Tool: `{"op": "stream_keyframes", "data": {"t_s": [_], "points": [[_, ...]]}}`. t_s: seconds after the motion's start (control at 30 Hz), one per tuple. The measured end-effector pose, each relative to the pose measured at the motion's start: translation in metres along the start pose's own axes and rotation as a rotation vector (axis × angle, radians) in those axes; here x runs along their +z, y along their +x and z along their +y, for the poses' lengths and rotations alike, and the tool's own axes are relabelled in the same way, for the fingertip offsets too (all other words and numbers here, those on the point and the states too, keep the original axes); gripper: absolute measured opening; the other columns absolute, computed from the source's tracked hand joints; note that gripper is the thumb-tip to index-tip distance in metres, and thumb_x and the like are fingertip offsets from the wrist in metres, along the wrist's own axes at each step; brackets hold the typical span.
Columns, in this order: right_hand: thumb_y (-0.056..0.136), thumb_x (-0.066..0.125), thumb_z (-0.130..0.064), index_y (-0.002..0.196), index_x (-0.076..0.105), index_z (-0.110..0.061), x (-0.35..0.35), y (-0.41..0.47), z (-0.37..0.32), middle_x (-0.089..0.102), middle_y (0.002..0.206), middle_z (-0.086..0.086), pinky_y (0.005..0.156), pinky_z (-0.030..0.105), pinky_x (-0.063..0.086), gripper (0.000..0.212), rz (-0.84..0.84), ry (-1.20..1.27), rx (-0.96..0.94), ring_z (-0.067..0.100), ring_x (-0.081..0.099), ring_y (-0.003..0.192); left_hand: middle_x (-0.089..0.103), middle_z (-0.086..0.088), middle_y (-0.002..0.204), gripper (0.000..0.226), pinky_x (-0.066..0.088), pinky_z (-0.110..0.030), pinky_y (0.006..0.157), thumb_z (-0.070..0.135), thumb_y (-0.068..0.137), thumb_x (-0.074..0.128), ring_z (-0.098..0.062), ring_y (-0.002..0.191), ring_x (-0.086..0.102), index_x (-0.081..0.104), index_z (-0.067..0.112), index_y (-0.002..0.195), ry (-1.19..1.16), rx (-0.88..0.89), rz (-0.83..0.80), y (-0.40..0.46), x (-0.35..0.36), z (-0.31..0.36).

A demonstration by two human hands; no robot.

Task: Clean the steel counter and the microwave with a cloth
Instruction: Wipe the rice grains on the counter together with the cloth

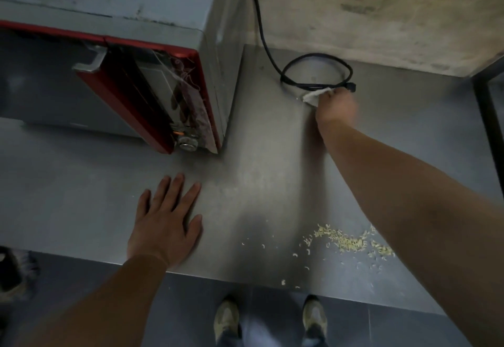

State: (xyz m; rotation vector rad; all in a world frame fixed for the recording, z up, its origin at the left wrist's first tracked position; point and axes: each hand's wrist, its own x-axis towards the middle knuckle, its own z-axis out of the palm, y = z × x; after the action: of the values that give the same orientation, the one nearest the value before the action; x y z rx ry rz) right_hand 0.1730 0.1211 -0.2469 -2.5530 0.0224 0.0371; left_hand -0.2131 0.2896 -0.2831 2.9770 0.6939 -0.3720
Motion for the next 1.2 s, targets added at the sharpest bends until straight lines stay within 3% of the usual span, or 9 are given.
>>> {"op": "stream_keyframes", "data": {"t_s": [0.2, 0.3, 0.4, 0.6, 0.73, 0.9, 1.0, 1.1, 1.2], "points": [[0.096, 0.044, -0.024, 0.108, 0.069, -0.007, 0.013, 0.001, -0.020, 0.067, 0.117, 0.015, 0.091, 0.033, 0.045, 0.032, -0.048, 0.008, -0.083, 0.033, 0.059, 0.112, 0.000, 0.004, 0.167, 0.068, 0.006, -0.049, 0.122, 0.059, 0.094, 0.020, -0.020, 0.154, -0.003, 0.006, 0.041, 0.158, -0.015, 0.005, -0.008, 0.001, 0.000, -0.001], [0.092, 0.044, -0.030, 0.104, 0.072, -0.015, 0.011, -0.005, -0.012, 0.071, 0.112, 0.007, 0.086, 0.030, 0.047, 0.034, -0.134, -0.078, -0.295, 0.031, 0.063, 0.107, 0.001, 0.003, 0.167, 0.068, 0.007, -0.049, 0.122, 0.059, 0.094, 0.019, -0.021, 0.154, -0.002, 0.006, 0.040, 0.158, -0.004, 0.011, -0.007, 0.001, -0.002, -0.001], [0.090, 0.052, -0.016, 0.110, 0.071, -0.019, 0.004, -0.015, 0.001, 0.071, 0.114, 0.006, 0.084, 0.026, 0.044, 0.028, -0.250, -0.144, -0.464, 0.029, 0.063, 0.107, 0.000, 0.003, 0.167, 0.068, 0.007, -0.049, 0.122, 0.059, 0.094, 0.018, -0.021, 0.154, -0.003, 0.005, 0.039, 0.158, 0.009, 0.010, -0.013, 0.001, -0.003, -0.002], [0.083, 0.057, -0.002, 0.114, 0.072, -0.017, -0.028, -0.085, 0.042, 0.070, 0.118, 0.006, 0.100, 0.032, 0.044, 0.038, -0.437, -0.176, -0.773, 0.027, 0.060, 0.113, 0.004, 0.001, 0.167, 0.067, 0.008, -0.049, 0.122, 0.058, 0.095, 0.019, -0.022, 0.154, 0.002, 0.010, 0.038, 0.158, 0.015, 0.013, -0.014, 0.002, -0.005, -0.002], [0.083, 0.065, -0.001, 0.104, 0.075, -0.019, -0.070, -0.103, 0.071, 0.072, 0.100, -0.005, 0.086, 0.027, 0.050, 0.029, -0.609, -0.088, -0.619, 0.012, 0.064, 0.091, 0.003, 0.001, 0.167, 0.067, 0.008, -0.050, 0.122, 0.058, 0.095, 0.018, -0.022, 0.154, 0.002, 0.008, 0.038, 0.158, 0.015, 0.015, -0.009, 0.003, -0.003, -0.003], [0.087, 0.063, 0.002, 0.096, 0.071, -0.016, -0.103, -0.053, 0.085, 0.068, 0.090, 0.002, 0.075, 0.017, 0.046, 0.022, -0.213, 0.300, -0.230, -0.009, 0.060, 0.072, 0.005, 0.001, 0.167, 0.068, 0.007, -0.049, 0.121, 0.058, 0.094, 0.018, -0.023, 0.154, 0.003, 0.010, 0.038, 0.158, 0.003, 0.016, -0.002, 0.003, -0.002, -0.003], [0.089, 0.064, -0.011, 0.103, 0.074, -0.016, -0.103, -0.038, 0.101, 0.069, 0.093, -0.002, 0.076, 0.020, 0.042, 0.018, -0.165, 0.134, -0.166, 0.010, 0.065, 0.089, 0.005, 0.001, 0.167, 0.068, 0.007, -0.050, 0.120, 0.058, 0.093, 0.016, -0.024, 0.154, 0.004, 0.011, 0.037, 0.158, 0.012, 0.013, -0.004, 0.003, -0.002, -0.004], [0.090, 0.063, -0.012, 0.115, 0.072, -0.014, -0.091, -0.064, 0.114, 0.070, 0.117, 0.007, 0.087, 0.015, 0.039, 0.027, -0.246, -0.047, -0.214, 0.025, 0.064, 0.110, 0.006, 0.001, 0.167, 0.069, 0.007, -0.050, 0.120, 0.058, 0.092, 0.015, -0.024, 0.154, 0.004, 0.013, 0.037, 0.158, 0.020, 0.010, -0.004, 0.004, -0.002, -0.003], [0.090, 0.059, -0.009, 0.121, 0.070, -0.016, -0.078, -0.113, 0.105, 0.063, 0.125, 0.010, 0.091, 0.018, 0.038, 0.034, -0.294, -0.155, -0.317, 0.028, 0.060, 0.111, 0.008, 0.000, 0.167, 0.070, 0.007, -0.050, 0.119, 0.058, 0.092, 0.016, -0.024, 0.153, 0.005, 0.014, 0.037, 0.158, 0.004, 0.016, -0.001, 0.005, -0.003, -0.002]]}}
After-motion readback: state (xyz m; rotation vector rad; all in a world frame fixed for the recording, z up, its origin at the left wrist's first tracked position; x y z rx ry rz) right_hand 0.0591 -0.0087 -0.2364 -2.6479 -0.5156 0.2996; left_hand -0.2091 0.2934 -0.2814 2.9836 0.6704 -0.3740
